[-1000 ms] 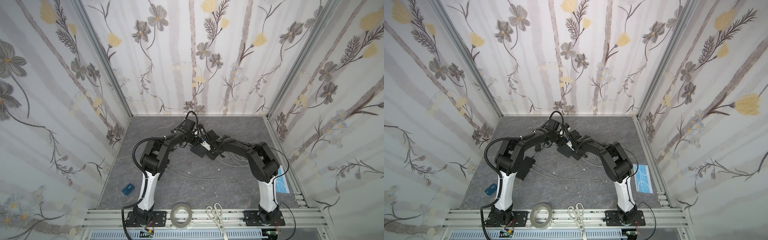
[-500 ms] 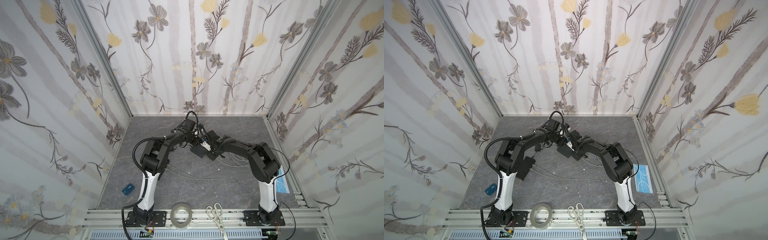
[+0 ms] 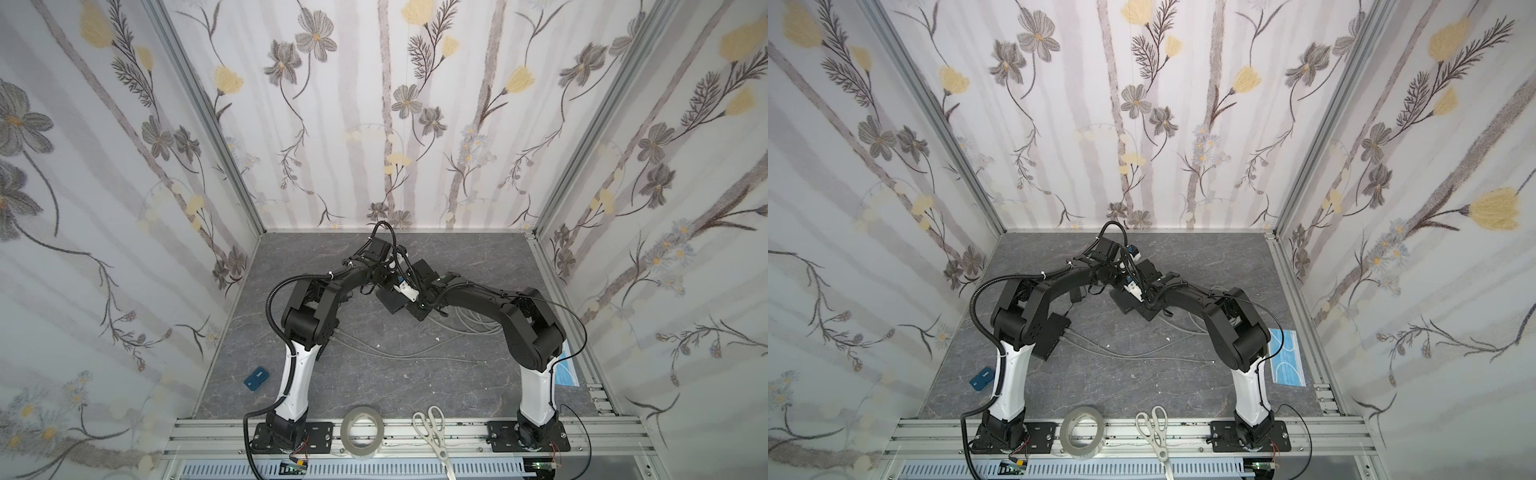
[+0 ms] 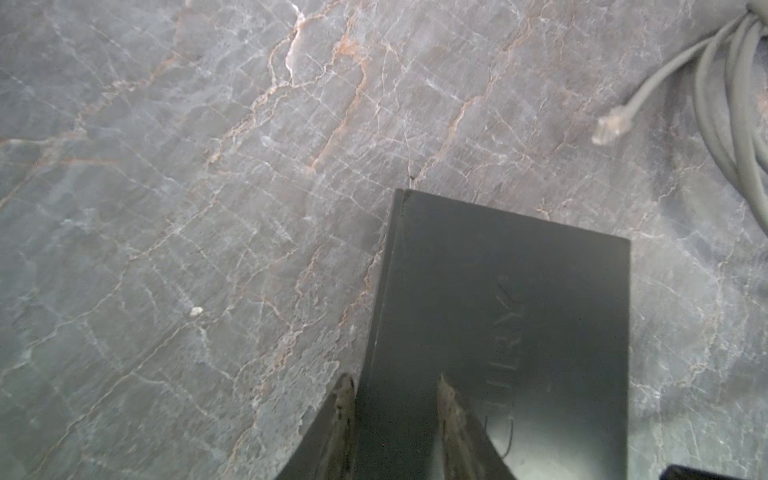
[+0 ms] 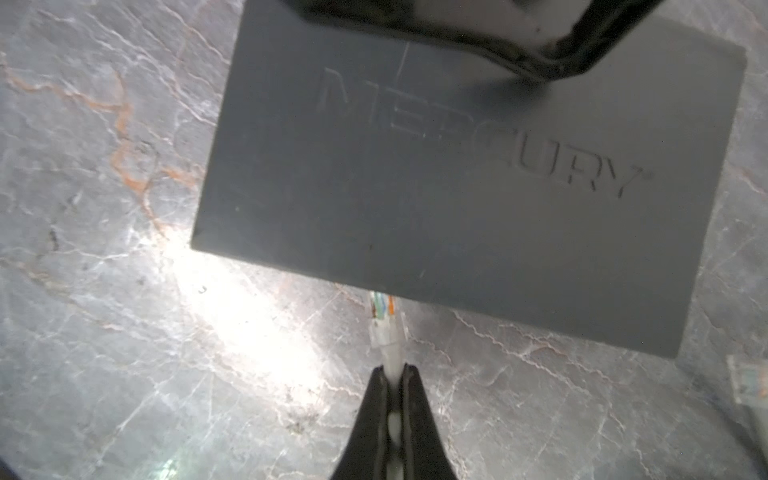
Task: Insert the plug into the switch port
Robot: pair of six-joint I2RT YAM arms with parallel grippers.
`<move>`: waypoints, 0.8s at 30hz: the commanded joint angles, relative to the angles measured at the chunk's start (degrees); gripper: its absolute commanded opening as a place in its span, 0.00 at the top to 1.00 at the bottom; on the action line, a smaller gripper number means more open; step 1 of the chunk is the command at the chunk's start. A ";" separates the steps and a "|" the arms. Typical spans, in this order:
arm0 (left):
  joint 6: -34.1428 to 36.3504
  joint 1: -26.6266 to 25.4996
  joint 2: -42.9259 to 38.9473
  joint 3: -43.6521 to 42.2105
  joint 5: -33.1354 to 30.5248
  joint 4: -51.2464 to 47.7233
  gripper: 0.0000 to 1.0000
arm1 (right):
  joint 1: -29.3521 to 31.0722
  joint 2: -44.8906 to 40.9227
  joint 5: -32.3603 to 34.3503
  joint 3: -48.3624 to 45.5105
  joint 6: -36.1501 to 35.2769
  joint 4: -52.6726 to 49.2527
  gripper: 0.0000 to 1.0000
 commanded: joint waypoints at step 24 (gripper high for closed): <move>0.29 -0.60 0.53 0.09 2.91 -3.88 0.65 | -2.21 -1.16 2.78 -3.34 2.56 16.33 1.00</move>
